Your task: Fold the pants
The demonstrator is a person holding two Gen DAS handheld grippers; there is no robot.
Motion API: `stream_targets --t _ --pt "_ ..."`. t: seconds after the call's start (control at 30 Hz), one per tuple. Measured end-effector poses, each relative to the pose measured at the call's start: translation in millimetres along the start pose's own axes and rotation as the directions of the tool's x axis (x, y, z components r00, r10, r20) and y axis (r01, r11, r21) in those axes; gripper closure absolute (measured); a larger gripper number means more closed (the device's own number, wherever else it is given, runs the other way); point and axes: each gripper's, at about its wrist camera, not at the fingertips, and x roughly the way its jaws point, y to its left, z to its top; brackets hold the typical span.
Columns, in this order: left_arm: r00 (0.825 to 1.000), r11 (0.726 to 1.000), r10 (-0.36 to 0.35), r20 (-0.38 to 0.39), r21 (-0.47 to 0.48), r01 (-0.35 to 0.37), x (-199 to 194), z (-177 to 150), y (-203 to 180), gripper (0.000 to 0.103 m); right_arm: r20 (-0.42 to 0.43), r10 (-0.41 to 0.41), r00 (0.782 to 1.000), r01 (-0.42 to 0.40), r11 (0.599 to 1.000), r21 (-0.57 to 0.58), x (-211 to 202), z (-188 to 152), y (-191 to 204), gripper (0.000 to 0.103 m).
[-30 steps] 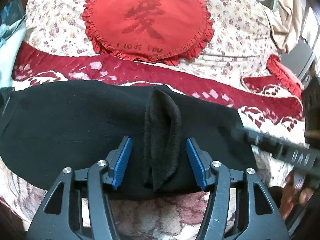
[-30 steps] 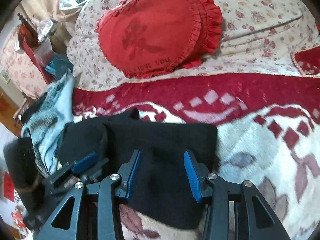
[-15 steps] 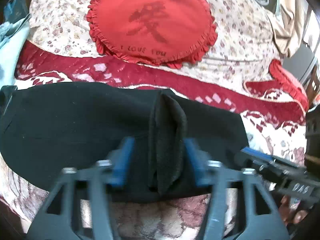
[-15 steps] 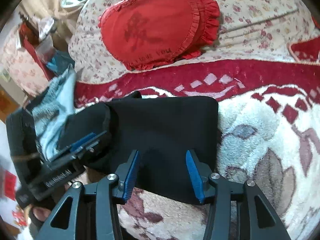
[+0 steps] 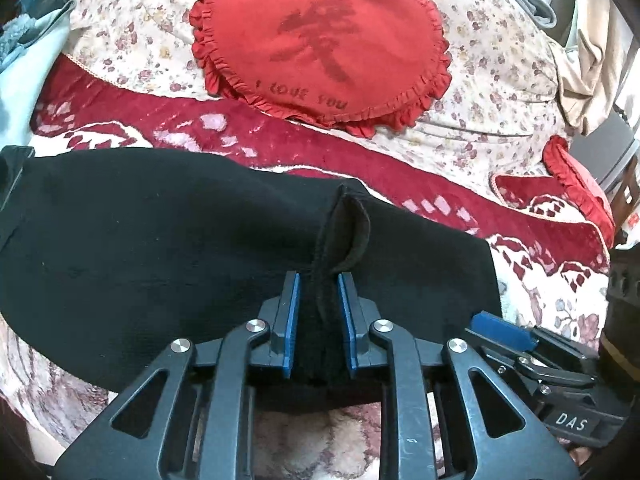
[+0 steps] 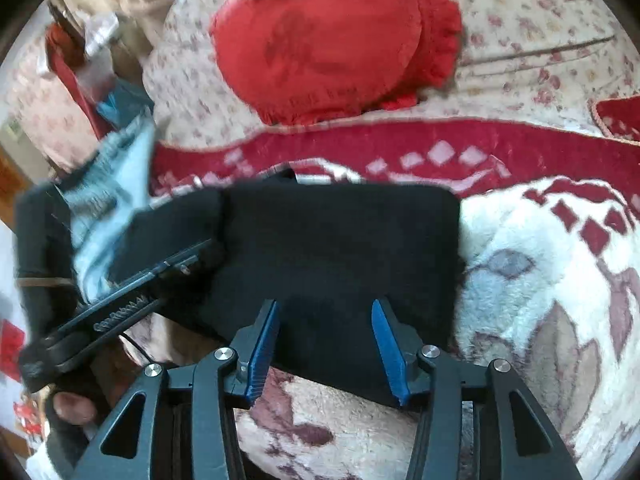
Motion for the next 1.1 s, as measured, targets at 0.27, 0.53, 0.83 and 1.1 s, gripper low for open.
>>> stream_targets --t 0.27,0.53,0.83,1.1 --pt "1.000 0.998 0.012 0.023 -0.055 -0.011 -9.5 -1.1 7.3 0.067 0.011 -0.029 1.000 0.029 0.999 -0.034 -1.7 6.7 16.7 0.051" --pt "0.997 0.939 0.019 0.077 -0.345 0.009 -62.0 -19.1 86.5 0.038 -0.009 0.023 1.000 -0.025 0.985 -0.173 19.5 47.4 73.2 0.051" --pt "0.985 0.826 0.153 0.076 -0.558 -0.085 -81.4 -39.6 174.8 0.031 -0.094 0.117 0.989 -0.147 0.876 -0.460 90.7 87.3 194.1 0.049" --pt "0.985 0.796 0.157 0.073 -0.599 -0.082 -73.7 -38.4 190.7 0.029 -0.174 0.100 0.980 -0.186 0.777 -0.601 151.5 107.1 254.4 0.047"
